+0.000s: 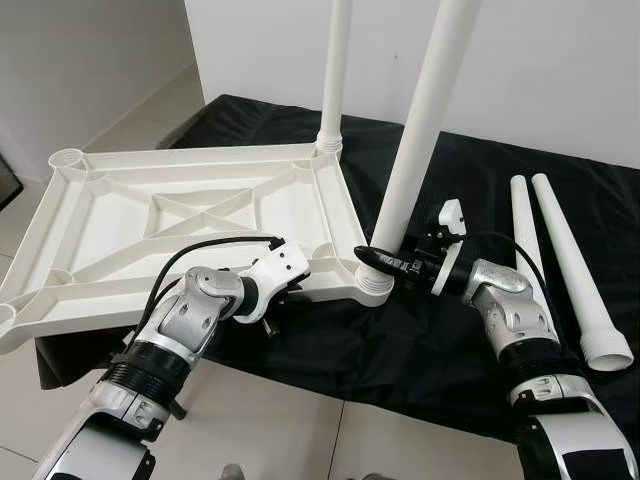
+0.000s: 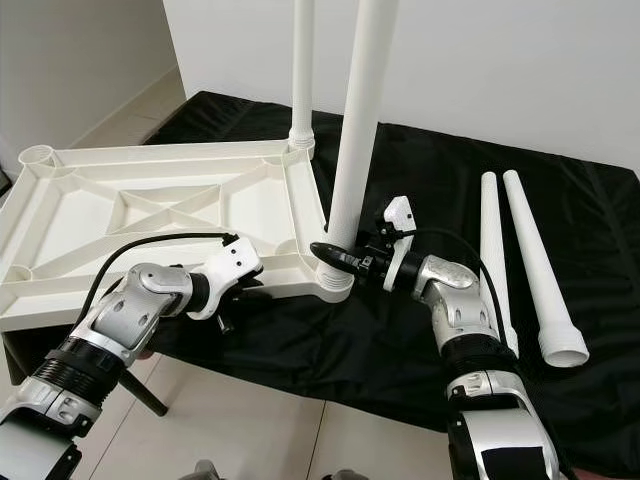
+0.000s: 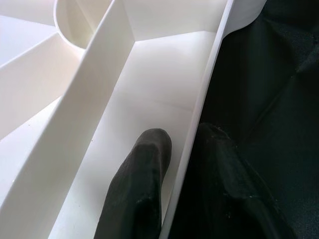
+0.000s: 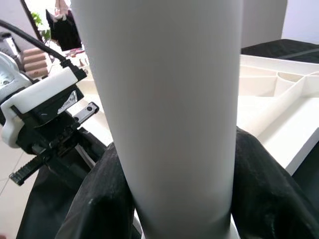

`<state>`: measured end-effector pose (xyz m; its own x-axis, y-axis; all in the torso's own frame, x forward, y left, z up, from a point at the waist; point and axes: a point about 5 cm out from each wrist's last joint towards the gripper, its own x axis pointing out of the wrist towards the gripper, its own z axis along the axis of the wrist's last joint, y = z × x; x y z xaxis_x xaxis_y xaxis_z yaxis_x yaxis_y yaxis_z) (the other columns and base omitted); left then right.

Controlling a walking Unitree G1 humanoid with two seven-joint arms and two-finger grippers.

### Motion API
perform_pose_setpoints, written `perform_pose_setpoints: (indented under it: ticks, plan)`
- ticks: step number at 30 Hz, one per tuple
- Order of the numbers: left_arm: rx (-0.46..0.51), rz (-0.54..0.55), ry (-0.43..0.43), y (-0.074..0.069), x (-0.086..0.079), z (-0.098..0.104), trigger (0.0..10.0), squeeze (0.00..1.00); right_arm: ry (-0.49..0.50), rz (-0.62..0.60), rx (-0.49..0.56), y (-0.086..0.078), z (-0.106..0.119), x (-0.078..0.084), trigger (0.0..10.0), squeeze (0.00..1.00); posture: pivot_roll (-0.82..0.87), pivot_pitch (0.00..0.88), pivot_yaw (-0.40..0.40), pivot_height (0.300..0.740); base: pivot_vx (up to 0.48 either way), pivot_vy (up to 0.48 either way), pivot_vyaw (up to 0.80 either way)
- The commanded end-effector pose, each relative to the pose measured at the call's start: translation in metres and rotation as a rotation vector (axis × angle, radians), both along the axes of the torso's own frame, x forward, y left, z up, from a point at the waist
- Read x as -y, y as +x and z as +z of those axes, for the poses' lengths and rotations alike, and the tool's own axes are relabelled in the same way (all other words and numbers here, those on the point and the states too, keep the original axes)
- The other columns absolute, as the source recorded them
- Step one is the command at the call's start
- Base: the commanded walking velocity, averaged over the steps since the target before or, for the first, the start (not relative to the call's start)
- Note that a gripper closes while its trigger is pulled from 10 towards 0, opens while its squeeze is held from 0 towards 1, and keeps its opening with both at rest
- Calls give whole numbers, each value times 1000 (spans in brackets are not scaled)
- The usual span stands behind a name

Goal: Building children table

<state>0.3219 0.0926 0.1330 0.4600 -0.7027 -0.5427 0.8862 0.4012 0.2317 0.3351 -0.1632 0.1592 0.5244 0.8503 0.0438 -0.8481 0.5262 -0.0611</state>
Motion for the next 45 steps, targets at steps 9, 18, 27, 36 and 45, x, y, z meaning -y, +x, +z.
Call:
perform_pose_setpoints:
  ticks: [9, 18, 27, 36, 45]
  plan:
    - [7, 13, 18, 0, 1, -3, 10000, 0, 105, -105, 16, -8, 4, -10, 0, 0, -47, 13, -8, 740, 0, 0, 0]
    - [7, 11, 16, -1, 2, -5, 10000, 0, 110, -218, 45, -18, 6, -21, 0, 0, -52, 6, -13, 740, 0, 0, 0]
    - [7, 6, 15, -1, 4, -5, 10000, 0, 136, -452, 72, -30, 8, -33, 0, 0, -49, 0, -17, 740, 0, 0, 0]
    - [8, 9, 18, -1, 3, -5, 10000, 0, 134, -647, 37, -41, 0, -54, 0, 0, -43, 0, -17, 740, 0, 0, 0]
    - [8, 10, 18, -1, 3, -4, 10000, 0, 84, -791, 27, -48, -3, -67, 0, 0, -40, 4, -17, 740, 0, 0, 0]
